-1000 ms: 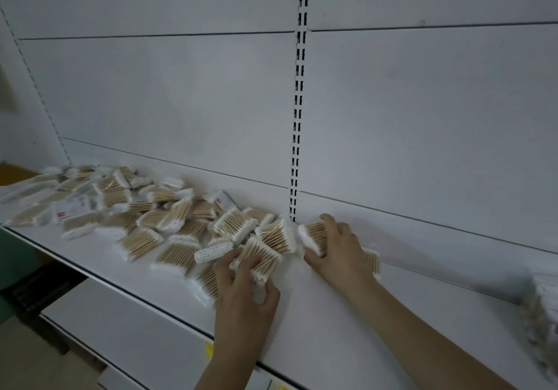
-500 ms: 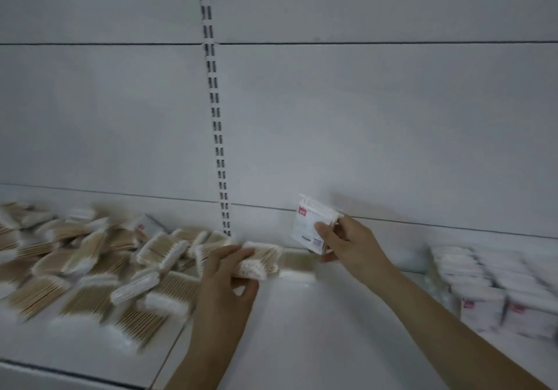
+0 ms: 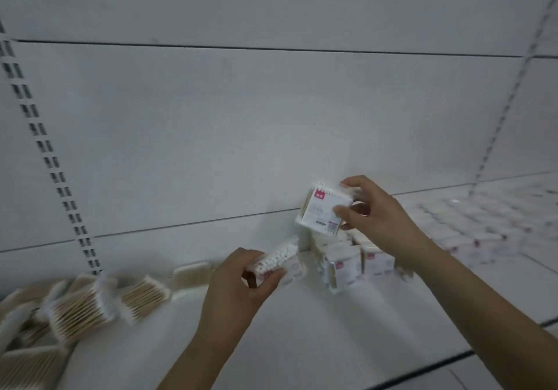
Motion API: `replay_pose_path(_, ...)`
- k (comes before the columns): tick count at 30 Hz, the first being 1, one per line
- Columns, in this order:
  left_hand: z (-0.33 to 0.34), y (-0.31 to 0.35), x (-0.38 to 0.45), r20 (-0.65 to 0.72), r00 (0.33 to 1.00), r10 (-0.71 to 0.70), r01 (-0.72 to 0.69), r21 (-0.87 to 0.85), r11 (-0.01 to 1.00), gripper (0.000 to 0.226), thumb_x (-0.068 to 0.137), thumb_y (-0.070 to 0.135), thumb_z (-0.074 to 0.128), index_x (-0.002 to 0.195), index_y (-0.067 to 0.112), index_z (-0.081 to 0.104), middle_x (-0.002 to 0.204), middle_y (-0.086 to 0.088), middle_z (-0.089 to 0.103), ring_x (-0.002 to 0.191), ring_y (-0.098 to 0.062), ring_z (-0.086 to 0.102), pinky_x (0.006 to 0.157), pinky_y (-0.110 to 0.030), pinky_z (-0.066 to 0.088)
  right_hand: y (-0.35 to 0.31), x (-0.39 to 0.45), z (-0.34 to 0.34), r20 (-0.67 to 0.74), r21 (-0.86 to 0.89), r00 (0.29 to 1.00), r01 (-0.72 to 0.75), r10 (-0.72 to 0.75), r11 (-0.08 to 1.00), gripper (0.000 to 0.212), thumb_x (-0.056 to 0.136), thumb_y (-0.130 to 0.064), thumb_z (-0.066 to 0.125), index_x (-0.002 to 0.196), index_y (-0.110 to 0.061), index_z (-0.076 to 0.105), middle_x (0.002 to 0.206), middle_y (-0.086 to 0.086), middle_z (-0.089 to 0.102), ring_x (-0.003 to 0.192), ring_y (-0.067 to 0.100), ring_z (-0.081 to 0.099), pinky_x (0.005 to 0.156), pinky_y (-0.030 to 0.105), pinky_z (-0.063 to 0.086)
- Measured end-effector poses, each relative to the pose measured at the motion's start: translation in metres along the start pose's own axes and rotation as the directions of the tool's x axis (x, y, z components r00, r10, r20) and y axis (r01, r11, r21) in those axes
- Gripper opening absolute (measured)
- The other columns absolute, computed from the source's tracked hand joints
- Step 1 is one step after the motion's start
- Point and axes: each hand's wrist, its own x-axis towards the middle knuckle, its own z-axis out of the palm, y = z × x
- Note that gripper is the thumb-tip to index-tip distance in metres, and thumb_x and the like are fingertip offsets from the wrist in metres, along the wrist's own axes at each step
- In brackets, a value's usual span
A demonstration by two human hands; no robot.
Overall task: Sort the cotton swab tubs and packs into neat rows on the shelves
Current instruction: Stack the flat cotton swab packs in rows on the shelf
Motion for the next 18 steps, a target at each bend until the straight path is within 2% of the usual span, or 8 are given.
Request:
replay_pose_path(1,0.008,0.004,0.002,0.028,0.999,0.020,-0.019,-0.017,1.000,0.021,0.076,0.029,0.085,0.079,0.036,0.065,0.084,0.016,0.062,0.071,-0.007,0.060,0.058,-0.011,0.041,0.003,-0.005,-0.011,-0.008,-0.030,1.000,-0.025,0.024,0.999,0.026,0.090,-0.016,0.070,0.104,-0.032,0.054,0.110,-0.007,0.068,0.080,0.012,0.073,0.072,0.049,0.060)
replay_pose_path(2,0.016,0.007,0.003,0.058,0.998,0.038,-0.036,-0.031,0.999,0.019,0.076,0.031,0.085,0.080,0.035,0.066,0.085,0.016,0.062,0.072,-0.008,0.061,0.058,-0.011,0.041,0.006,-0.011,-0.021,-0.015,-0.062,0.999,-0.048,0.047,0.997,0.025,0.091,-0.016,0.070,0.103,-0.031,0.054,0.109,-0.009,0.067,0.079,0.012,0.074,0.074,0.050,0.060)
replay_pose_path(6,0.046,0.020,0.004,0.191,0.981,0.037,-0.023,-0.073,0.997,0.017,0.080,0.042,0.079,0.091,0.031,0.071,0.082,0.017,0.069,0.070,-0.006,0.062,0.059,-0.012,0.042,0.016,-0.032,-0.056,-0.020,-0.140,0.998,-0.059,0.057,0.988,0.017,0.093,-0.018,0.067,0.103,-0.025,0.054,0.108,-0.005,0.066,0.085,0.010,0.072,0.068,0.026,0.060)
replay_pose_path(8,0.061,0.026,0.003,0.243,0.969,0.031,-0.010,-0.086,0.996,0.016,0.081,0.040,0.079,0.093,0.033,0.072,0.083,0.019,0.071,0.073,-0.004,0.065,0.061,-0.012,0.044,0.023,-0.039,-0.069,-0.004,-0.225,0.998,-0.063,0.064,0.972,0.014,0.095,-0.021,0.065,0.101,-0.027,0.054,0.103,-0.008,0.067,0.083,0.008,0.071,0.063,0.021,0.055)
replay_pose_path(11,0.083,0.030,-0.002,0.304,0.952,0.038,-0.010,-0.093,0.996,0.021,0.081,0.030,0.080,0.093,0.041,0.068,0.081,0.025,0.069,0.067,-0.001,0.063,0.060,-0.010,0.044,0.040,-0.045,-0.081,0.018,-0.361,0.997,-0.064,0.076,0.930,0.017,0.094,-0.025,0.064,0.100,-0.035,0.052,0.100,-0.014,0.066,0.084,0.005,0.067,0.068,0.024,0.054)
replay_pose_path(14,0.101,0.027,-0.006,0.313,0.950,0.017,-0.007,-0.032,0.999,0.024,0.081,0.030,0.079,0.099,0.040,0.066,0.077,0.015,0.068,0.067,-0.004,0.062,0.062,-0.015,0.048,0.059,-0.048,-0.082,0.062,-0.454,0.995,-0.040,0.076,0.890,0.019,0.095,-0.025,0.063,0.105,-0.036,0.052,0.104,-0.020,0.060,0.091,0.004,0.062,0.076,0.023,0.053)
replay_pose_path(16,0.111,0.021,-0.007,0.283,0.959,0.024,-0.036,0.038,0.999,0.028,0.081,0.032,0.078,0.106,0.033,0.067,0.088,0.011,0.066,0.073,-0.006,0.062,0.070,-0.023,0.053,0.076,-0.047,-0.079,0.098,-0.513,0.993,-0.002,0.061,0.858,0.019,0.095,-0.024,0.062,0.108,-0.035,0.054,0.106,-0.017,0.058,0.090,0.006,0.061,0.080,0.028,0.054)
replay_pose_path(18,0.118,0.018,-0.008,0.245,0.969,0.043,-0.068,0.097,0.993,0.031,0.083,0.034,0.076,0.112,0.030,0.065,0.099,0.012,0.061,0.077,-0.006,0.062,0.073,-0.026,0.053,0.092,-0.045,-0.073,0.160,-0.621,0.987,0.076,0.031,0.780,0.020,0.095,-0.025,0.062,0.113,-0.032,0.057,0.109,-0.015,0.055,0.088,0.007,0.054,0.083,0.032,0.051)
